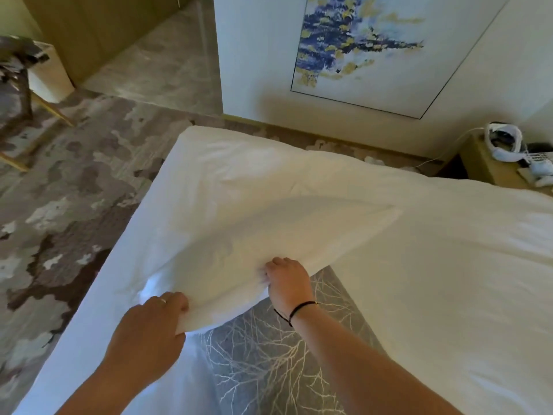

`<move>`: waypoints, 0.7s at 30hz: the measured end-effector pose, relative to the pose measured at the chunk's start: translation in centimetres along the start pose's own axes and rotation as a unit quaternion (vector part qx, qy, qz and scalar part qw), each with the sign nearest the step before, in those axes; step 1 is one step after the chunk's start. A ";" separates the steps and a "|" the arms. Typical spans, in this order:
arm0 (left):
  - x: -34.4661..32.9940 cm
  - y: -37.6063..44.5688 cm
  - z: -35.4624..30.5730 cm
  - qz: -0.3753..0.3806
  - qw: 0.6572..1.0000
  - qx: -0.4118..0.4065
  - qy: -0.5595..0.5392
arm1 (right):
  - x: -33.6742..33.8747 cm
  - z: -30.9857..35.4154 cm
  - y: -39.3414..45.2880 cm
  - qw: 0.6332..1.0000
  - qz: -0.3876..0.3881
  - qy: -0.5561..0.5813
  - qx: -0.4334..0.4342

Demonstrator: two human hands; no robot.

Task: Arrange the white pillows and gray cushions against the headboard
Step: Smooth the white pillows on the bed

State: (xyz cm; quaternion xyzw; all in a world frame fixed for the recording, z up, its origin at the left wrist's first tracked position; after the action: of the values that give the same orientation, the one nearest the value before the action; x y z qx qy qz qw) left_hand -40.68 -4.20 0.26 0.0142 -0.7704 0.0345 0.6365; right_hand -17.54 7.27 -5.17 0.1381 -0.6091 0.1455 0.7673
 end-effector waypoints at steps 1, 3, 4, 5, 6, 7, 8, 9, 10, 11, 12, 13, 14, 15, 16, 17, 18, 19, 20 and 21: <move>-0.9 -0.3 -0.8 -0.023 0.999 -0.034 0.019 | 0.0 0.3 0.1 1.000 -0.010 0.019 -0.005; -2.1 0.4 -3.3 -0.046 0.993 -0.082 0.074 | 0.6 0.8 0.2 0.999 -0.024 0.039 -0.007; -2.5 1.0 -4.5 -0.050 0.989 -0.095 0.100 | 1.0 1.2 0.0 0.999 -0.029 0.044 0.000; -3.3 1.8 -5.4 -0.048 0.988 -0.099 0.111 | 1.4 1.7 -0.2 0.998 -0.033 0.048 0.009; -4.1 2.6 -6.1 -0.043 0.988 -0.085 0.117 | 1.7 2.4 -0.5 0.998 -0.033 0.053 0.020; -4.6 3.4 -6.5 -0.045 0.990 -0.063 0.118 | 1.9 3.2 -1.0 0.998 -0.029 0.054 0.032; -4.9 4.0 -6.4 -0.046 0.992 -0.044 0.108 | 1.9 3.9 -1.4 0.997 -0.022 0.052 0.044; -5.1 4.4 -6.2 -0.037 0.993 -0.035 0.109 | 1.6 4.6 -1.8 0.997 -0.007 0.048 0.053; -5.4 4.4 -5.7 -0.018 0.991 -0.039 0.130 | 1.4 5.2 -2.3 0.997 0.009 0.041 0.058; -6.0 4.2 -5.1 -0.006 0.989 -0.040 0.145 | 1.0 5.4 -2.7 0.998 0.022 0.033 0.058; -6.5 4.1 -4.6 0.000 0.989 -0.047 0.141 | 0.7 5.5 -3.0 0.998 0.026 0.027 0.055; -6.8 3.8 -4.3 -0.004 0.990 -0.055 0.133 | 0.4 5.2 -3.4 0.998 0.024 0.021 0.051; -6.9 3.5 -4.3 -0.014 0.989 -0.066 0.130 | 0.2 4.6 -3.8 0.999 0.017 0.011 0.048; -6.9 3.4 -4.4 -0.009 0.990 -0.068 0.125 | 0.0 3.7 -4.2 0.999 0.007 -0.002 0.043; -6.8 3.3 -4.5 -0.009 0.989 -0.071 0.126 | -0.1 2.4 -4.5 0.999 -0.001 -0.017 0.034; -6.6 3.2 -4.6 -0.011 0.989 -0.074 0.124 | 0.1 1.0 -4.7 0.999 -0.007 -0.027 0.019; -6.3 3.0 -4.7 -0.018 0.991 -0.076 0.109 | 0.4 -0.5 -4.7 0.999 -0.014 -0.035 0.002; -6.1 2.7 -4.7 -0.023 0.992 -0.085 0.089 | 0.8 -2.0 -4.6 0.999 -0.022 -0.045 -0.013; -6.2 2.4 -4.7 -0.031 0.992 -0.094 0.079 | 1.3 -3.3 -4.3 0.998 -0.029 -0.061 -0.019; -6.3 1.9 -4.6 -0.037 0.992 -0.100 0.070 | 1.7 -4.4 -3.9 0.996 -0.029 -0.081 -0.020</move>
State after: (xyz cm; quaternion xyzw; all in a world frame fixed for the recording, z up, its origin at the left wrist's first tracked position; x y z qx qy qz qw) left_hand -35.07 -2.12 -5.13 -0.0238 -0.7223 -0.0656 0.6880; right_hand -11.72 5.52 -4.65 0.1517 -0.6680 0.0993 0.7218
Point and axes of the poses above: each hand's wrist, its own y-axis towards the middle knuckle, its own x-axis out of the back of the hand, z = x × y, the point moved 1 cm from there along y, towards the middle knuckle, and after that the axes turned 11 degrees about -z, right-handed, at the moved point
